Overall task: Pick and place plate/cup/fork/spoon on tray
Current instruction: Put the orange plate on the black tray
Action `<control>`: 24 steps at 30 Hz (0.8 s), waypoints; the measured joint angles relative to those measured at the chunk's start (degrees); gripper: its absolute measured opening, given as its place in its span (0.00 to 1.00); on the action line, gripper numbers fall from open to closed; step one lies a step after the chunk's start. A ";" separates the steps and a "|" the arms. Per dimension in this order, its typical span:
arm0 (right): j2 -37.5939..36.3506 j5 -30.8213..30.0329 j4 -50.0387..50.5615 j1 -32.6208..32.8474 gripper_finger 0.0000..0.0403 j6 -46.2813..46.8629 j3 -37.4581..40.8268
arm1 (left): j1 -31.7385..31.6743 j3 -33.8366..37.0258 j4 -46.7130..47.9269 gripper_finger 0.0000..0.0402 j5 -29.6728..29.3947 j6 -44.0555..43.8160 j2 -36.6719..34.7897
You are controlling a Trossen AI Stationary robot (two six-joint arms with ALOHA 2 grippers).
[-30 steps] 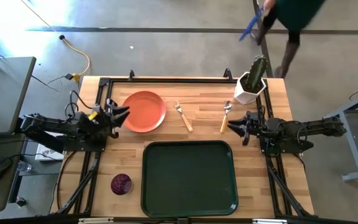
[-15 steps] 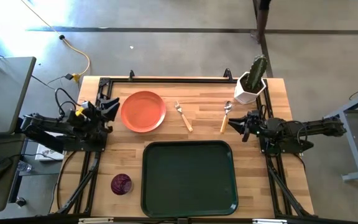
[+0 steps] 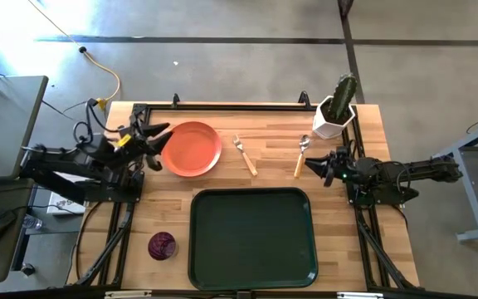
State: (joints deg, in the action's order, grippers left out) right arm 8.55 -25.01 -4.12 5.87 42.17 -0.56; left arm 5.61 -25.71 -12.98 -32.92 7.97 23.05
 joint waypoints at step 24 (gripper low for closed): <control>0.01 -1.51 0.02 0.00 0.26 1.35 -0.02 | -8.76 -14.93 42.19 0.39 15.74 -19.89 30.05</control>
State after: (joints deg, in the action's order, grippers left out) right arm 8.56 -26.52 -4.10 5.87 43.53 -0.58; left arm -3.15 -40.64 29.21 -17.18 -11.92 53.10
